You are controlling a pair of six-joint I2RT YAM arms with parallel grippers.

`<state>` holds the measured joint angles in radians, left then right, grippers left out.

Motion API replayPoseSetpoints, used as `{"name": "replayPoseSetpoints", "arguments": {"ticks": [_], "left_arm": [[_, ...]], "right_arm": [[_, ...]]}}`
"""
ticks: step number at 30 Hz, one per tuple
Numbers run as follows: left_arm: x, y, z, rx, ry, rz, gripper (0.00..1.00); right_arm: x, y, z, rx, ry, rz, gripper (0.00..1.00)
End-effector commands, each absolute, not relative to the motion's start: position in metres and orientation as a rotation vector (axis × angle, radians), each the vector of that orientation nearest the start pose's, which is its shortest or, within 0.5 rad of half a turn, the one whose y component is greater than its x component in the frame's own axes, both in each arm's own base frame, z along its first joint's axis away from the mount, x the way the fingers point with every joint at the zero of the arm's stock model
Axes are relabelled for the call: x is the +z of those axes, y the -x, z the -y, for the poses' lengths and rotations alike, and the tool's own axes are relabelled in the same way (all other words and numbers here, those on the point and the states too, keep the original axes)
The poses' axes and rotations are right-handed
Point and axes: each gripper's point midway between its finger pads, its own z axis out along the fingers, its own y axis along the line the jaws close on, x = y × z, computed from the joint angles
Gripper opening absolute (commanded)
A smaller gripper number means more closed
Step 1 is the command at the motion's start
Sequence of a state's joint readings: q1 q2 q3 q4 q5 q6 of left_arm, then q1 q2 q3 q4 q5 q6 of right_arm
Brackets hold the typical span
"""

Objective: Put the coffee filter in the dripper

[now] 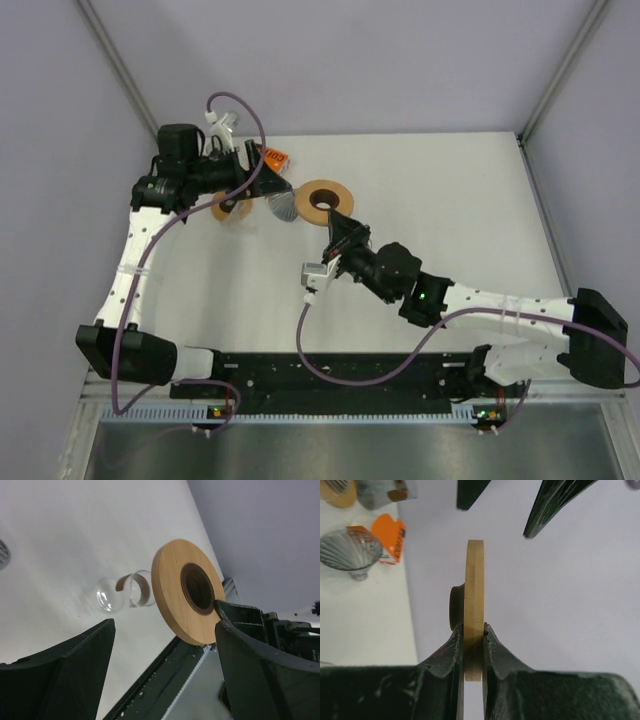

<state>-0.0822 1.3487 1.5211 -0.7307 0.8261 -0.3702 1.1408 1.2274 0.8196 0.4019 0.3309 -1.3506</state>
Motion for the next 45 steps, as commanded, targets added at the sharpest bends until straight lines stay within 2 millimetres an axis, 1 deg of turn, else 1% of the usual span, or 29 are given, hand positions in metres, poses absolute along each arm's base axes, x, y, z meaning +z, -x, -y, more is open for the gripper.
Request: {"name": "replayPoseSetpoints", "arguments": {"ticks": [1,3,6,9,12,14,15,18,20,21,22,23,24,25,26,27,28,29,31,32,33,35,36,38,39,41,43,45], "left_arm": [[0.359,-0.295,0.204,-1.386,-0.252,-2.073,0.86],[0.352,-0.296,0.208,-1.409,-0.249,-2.095,0.84],[0.340,-0.301,0.207,-1.393,-0.218,-2.133,0.76],[0.340,-0.298,0.213,-1.441,-0.233,-2.138,0.66],[0.344,-0.292,0.220,-1.486,-0.274,-2.122,0.45],[0.343,-0.285,0.227,-1.527,-0.301,-2.117,0.35],[0.340,-0.282,0.231,-1.562,-0.294,-2.129,0.29],[0.337,-0.277,0.240,-1.660,-0.288,-2.136,0.00],[0.334,-0.280,0.241,-1.660,-0.263,-2.150,0.00],[0.332,-0.282,0.241,-1.646,-0.266,-2.152,0.00],[0.329,-0.285,0.240,-1.632,-0.257,-2.162,0.00],[0.328,-0.288,0.239,-1.618,-0.249,-2.168,0.00],[0.325,-0.290,0.239,-1.612,-0.244,-2.178,0.00],[0.322,-0.294,0.238,-1.596,-0.231,-2.189,0.00],[0.319,-0.298,0.237,-1.582,-0.220,-2.196,0.00],[0.317,-0.300,0.236,-1.568,-0.218,-2.201,0.00],[0.315,-0.303,0.236,-1.555,-0.217,-2.203,0.00],[0.314,-0.305,0.236,-1.546,-0.212,-2.208,0.00],[0.311,-0.307,0.236,-1.533,-0.214,-2.212,0.00],[0.310,-0.307,0.236,-1.525,-0.215,-2.211,0.00],[0.308,-0.306,0.236,-1.521,-0.217,-2.214,0.00],[0.308,-0.305,0.235,-1.511,-0.224,-2.211,0.00],[0.307,-0.304,0.235,-1.505,-0.228,-2.210,0.00],[0.308,-0.301,0.234,-1.487,-0.241,-2.202,0.00],[0.308,-0.300,0.235,-1.481,-0.246,-2.199,0.00],[0.310,-0.298,0.234,-1.472,-0.257,-2.187,0.00],[0.313,-0.295,0.233,-1.469,-0.262,-2.178,0.00],[0.313,-0.293,0.233,-1.475,-0.263,-2.178,0.00]], "right_arm": [[0.390,-0.248,-0.316,-0.664,1.156,-0.552,0.00],[0.392,-0.244,-0.320,-0.664,1.144,-0.538,0.00],[0.393,-0.244,-0.323,-0.665,1.141,-0.533,0.00],[0.386,-0.242,-0.330,-0.645,1.178,-0.528,0.00],[0.379,-0.241,-0.338,-0.612,1.202,-0.531,0.00],[0.380,-0.242,-0.338,-0.596,1.190,-0.551,0.00],[0.381,-0.242,-0.339,-0.585,1.186,-0.558,0.00],[0.377,-0.244,-0.343,-0.539,1.207,-0.603,0.00],[0.371,-0.247,-0.344,-0.484,1.225,-0.666,0.00],[0.367,-0.248,-0.344,-0.440,1.228,-0.722,0.00],[0.368,-0.249,-0.344,-0.387,1.214,-0.785,0.02],[0.365,-0.250,-0.344,-0.317,1.211,-0.868,0.15],[0.357,-0.246,-0.344,-0.237,1.233,-0.948,0.32],[0.356,-0.238,-0.348,-0.137,1.268,-0.989,0.50],[0.350,-0.226,-0.349,-0.023,1.313,-1.040,0.67],[0.352,-0.215,-0.351,0.085,1.330,-1.072,0.77],[0.355,-0.203,-0.351,0.198,1.351,-1.110,0.84],[0.359,-0.193,-0.350,0.316,1.335,-1.154,0.88],[0.373,-0.187,-0.346,0.461,1.277,-1.225,0.88],[0.378,-0.184,-0.344,0.546,1.258,-1.259,0.88],[0.385,-0.187,-0.340,0.613,1.223,-1.286,0.88],[0.398,-0.210,-0.327,0.691,1.081,-1.382,0.88],[0.401,-0.228,-0.319,0.712,0.979,-1.458,0.88],[0.398,-0.260,-0.308,0.713,0.822,-1.612,0.88],[0.386,-0.275,-0.305,0.698,0.739,-1.719,0.88],[0.371,-0.293,-0.301,0.621,0.669,-1.841,0.88],[0.353,-0.299,-0.305,0.595,0.667,-1.921,0.89],[0.343,-0.302,-0.311,0.598,0.678,-1.947,0.89]]}}
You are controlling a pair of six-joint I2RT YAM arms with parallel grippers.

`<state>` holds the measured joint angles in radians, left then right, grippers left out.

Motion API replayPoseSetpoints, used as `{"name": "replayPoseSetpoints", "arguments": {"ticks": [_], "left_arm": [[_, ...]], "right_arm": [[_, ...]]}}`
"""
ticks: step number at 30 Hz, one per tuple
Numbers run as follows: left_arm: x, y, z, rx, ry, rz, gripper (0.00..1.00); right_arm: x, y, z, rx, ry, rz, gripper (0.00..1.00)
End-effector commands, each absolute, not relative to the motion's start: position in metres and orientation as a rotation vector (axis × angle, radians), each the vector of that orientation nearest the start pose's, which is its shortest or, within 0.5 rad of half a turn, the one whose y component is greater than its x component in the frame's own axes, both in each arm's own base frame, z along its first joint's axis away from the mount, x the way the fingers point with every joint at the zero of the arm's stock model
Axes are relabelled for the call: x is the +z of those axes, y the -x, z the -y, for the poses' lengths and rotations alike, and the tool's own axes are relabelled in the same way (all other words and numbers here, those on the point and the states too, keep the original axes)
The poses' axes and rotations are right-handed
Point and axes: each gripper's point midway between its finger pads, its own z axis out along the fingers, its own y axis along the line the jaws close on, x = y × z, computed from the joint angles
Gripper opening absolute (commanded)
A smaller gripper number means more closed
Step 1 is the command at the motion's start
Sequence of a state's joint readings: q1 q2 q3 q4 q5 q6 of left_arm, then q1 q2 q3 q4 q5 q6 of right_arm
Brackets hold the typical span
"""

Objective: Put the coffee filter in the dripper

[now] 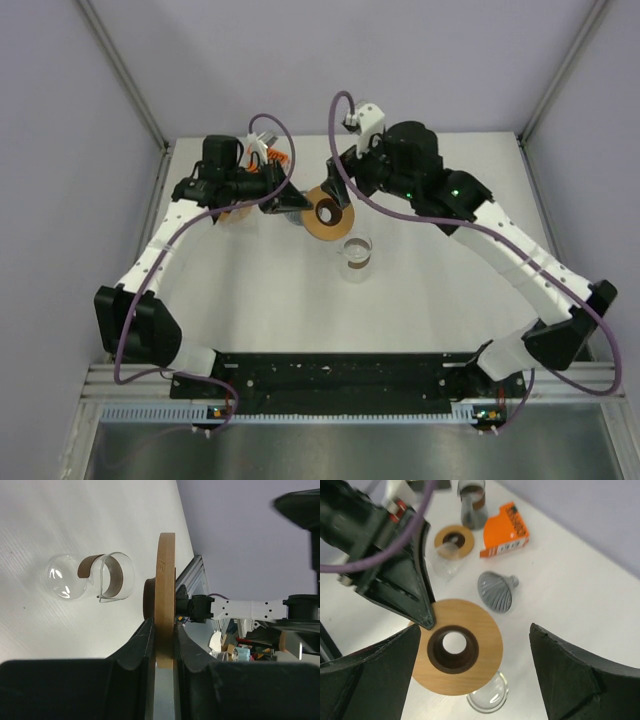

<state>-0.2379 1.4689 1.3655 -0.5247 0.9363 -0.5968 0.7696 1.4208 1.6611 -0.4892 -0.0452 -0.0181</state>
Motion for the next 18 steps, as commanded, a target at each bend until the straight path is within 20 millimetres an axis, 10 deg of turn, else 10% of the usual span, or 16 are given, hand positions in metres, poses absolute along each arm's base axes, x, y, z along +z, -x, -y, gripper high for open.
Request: {"name": "replayPoseSetpoints", "arguments": {"ticks": [1,18], "left_arm": [[0.313,-0.293,0.233,-1.476,-0.261,-2.178,0.00],[0.317,-0.289,0.235,-1.500,-0.269,-2.160,0.00]], "right_arm": [[0.339,-0.304,-0.311,0.592,0.681,-1.955,0.89],[0.281,-0.319,-0.322,0.522,0.757,-2.058,0.66]]}}
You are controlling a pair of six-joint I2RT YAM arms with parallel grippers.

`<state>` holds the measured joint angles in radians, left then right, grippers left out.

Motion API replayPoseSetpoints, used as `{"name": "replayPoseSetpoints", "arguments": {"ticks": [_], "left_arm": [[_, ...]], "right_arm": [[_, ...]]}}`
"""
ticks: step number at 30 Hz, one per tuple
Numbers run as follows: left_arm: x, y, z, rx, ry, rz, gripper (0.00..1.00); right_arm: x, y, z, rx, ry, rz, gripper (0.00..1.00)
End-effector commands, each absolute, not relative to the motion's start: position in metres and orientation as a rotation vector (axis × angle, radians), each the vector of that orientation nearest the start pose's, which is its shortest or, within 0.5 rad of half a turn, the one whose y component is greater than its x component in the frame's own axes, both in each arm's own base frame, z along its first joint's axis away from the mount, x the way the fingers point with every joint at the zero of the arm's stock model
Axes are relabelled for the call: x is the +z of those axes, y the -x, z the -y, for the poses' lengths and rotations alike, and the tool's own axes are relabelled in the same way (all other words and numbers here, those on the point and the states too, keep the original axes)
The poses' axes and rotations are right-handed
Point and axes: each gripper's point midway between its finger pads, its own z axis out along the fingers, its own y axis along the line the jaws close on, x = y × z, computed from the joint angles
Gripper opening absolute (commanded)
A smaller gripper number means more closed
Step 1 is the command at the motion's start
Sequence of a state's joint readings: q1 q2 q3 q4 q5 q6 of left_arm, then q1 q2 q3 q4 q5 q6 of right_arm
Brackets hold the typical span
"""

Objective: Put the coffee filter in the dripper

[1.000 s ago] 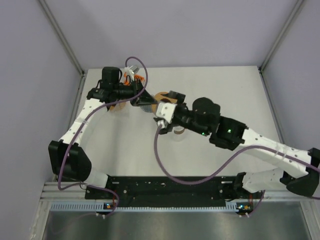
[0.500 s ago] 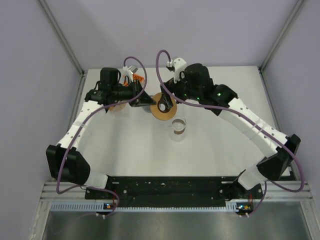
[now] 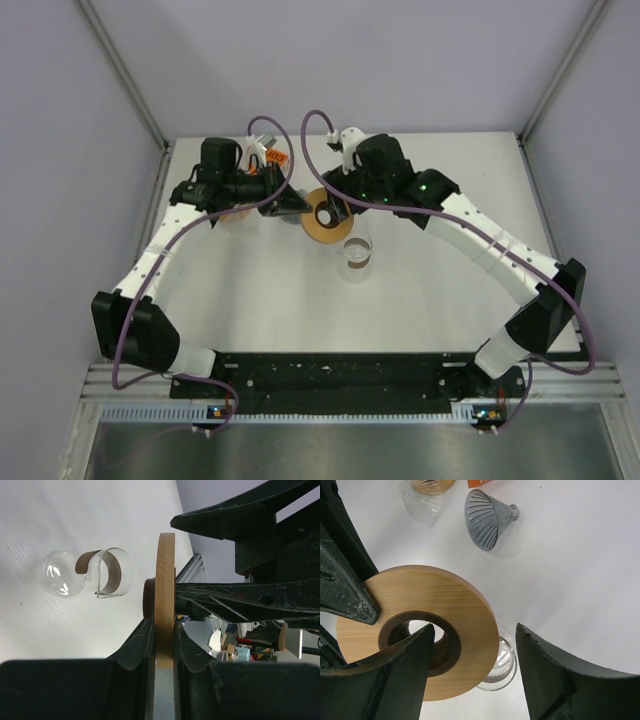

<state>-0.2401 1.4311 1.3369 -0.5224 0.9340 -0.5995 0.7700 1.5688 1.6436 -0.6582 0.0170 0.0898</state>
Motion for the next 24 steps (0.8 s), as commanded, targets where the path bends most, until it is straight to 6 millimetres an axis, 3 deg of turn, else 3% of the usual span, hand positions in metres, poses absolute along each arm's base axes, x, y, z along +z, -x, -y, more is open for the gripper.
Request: {"name": "replayPoseSetpoints", "arguments": {"ticks": [1,4,5,8,11,12,15,18,20,24], "left_arm": [[0.317,-0.289,0.235,-1.499,-0.267,-2.161,0.00],[0.316,-0.289,0.236,-1.506,-0.265,-2.167,0.00],[0.316,-0.289,0.236,-1.506,-0.265,-2.167,0.00],[0.315,-0.289,0.236,-1.506,-0.265,-2.167,0.00],[0.314,-0.291,0.234,-1.485,-0.269,-2.163,0.00],[0.313,-0.293,0.233,-1.462,-0.265,-2.167,0.00],[0.308,-0.301,0.225,-1.337,-0.292,-2.182,0.39],[0.302,-0.314,0.214,-1.172,-0.337,-2.205,0.60],[0.299,-0.323,0.204,-1.060,-0.353,-2.227,0.67],[0.297,-0.335,0.186,-0.923,-0.364,-2.243,0.69]], "right_arm": [[0.280,-0.317,-0.323,0.529,0.764,-2.057,0.65],[0.279,-0.320,-0.322,0.514,0.762,-2.053,0.60],[0.278,-0.321,-0.321,0.503,0.758,-2.054,0.47],[0.279,-0.323,-0.320,0.495,0.742,-2.057,0.28],[0.280,-0.327,-0.308,0.437,0.682,-2.088,0.00],[0.278,-0.328,-0.304,0.420,0.668,-2.103,0.00],[0.274,-0.328,-0.288,0.375,0.642,-2.147,0.00],[0.260,-0.326,-0.271,0.343,0.628,-2.216,0.00],[0.247,-0.324,-0.261,0.333,0.627,-2.267,0.00],[0.222,-0.316,-0.252,0.320,0.654,-2.361,0.00]]}}
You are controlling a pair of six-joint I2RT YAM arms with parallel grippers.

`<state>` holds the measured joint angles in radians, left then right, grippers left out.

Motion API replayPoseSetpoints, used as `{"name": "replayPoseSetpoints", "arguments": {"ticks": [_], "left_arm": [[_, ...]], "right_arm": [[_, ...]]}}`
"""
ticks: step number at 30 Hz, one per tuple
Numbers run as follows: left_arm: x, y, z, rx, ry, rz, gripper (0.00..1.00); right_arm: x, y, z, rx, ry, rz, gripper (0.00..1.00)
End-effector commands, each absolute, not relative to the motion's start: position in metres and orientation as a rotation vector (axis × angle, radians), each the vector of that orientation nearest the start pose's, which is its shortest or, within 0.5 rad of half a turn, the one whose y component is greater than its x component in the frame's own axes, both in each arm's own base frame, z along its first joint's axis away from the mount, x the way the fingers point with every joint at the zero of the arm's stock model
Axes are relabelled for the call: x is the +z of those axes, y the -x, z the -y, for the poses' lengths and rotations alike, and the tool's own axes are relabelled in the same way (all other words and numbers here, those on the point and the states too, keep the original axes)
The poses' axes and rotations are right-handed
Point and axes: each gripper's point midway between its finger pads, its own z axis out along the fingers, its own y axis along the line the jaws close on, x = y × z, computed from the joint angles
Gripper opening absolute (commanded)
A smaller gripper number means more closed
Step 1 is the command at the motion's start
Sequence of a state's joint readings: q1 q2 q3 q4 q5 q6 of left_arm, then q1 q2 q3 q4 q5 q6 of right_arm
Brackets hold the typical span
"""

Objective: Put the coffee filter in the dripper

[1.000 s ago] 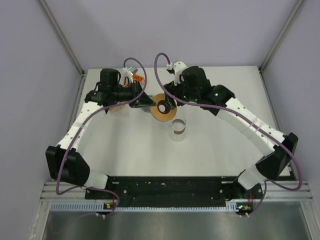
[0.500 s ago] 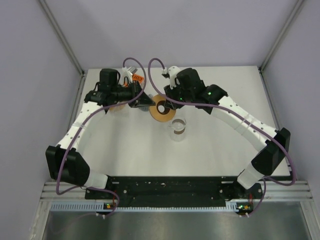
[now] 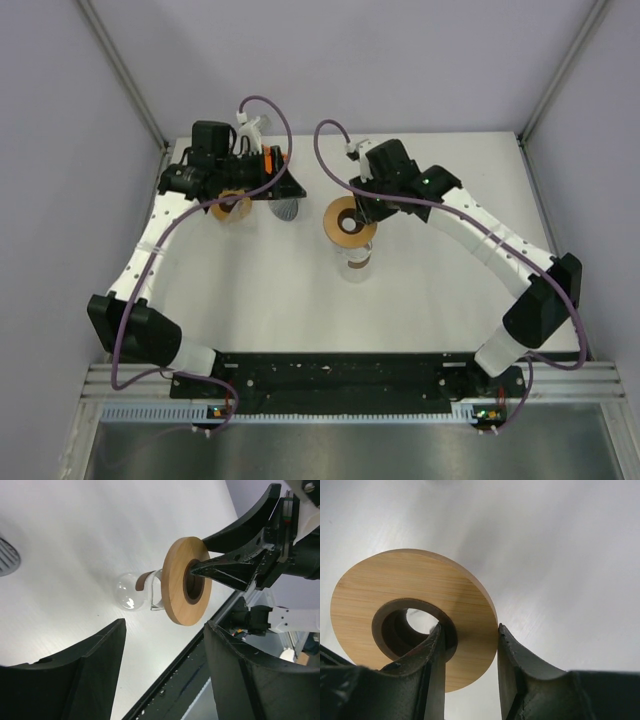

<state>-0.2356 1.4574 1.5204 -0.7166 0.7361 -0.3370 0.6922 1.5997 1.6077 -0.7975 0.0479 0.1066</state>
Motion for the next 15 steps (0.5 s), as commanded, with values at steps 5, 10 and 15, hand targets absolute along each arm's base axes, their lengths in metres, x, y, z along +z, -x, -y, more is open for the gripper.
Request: {"name": "replayPoseSetpoints", "arguments": {"ticks": [5,10,15], "left_arm": [[0.292,-0.341,0.174,-0.840,-0.361,-2.242,0.69],[0.287,-0.337,0.173,-0.847,-0.368,-2.251,0.69],[0.289,-0.338,0.173,-0.843,-0.381,-2.234,0.68]], "right_arm": [[0.190,-0.317,-0.248,0.265,0.685,-2.483,0.00],[0.174,-0.317,-0.252,0.260,0.723,-2.536,0.00],[0.170,-0.320,-0.252,0.248,0.729,-2.543,0.06]]}}
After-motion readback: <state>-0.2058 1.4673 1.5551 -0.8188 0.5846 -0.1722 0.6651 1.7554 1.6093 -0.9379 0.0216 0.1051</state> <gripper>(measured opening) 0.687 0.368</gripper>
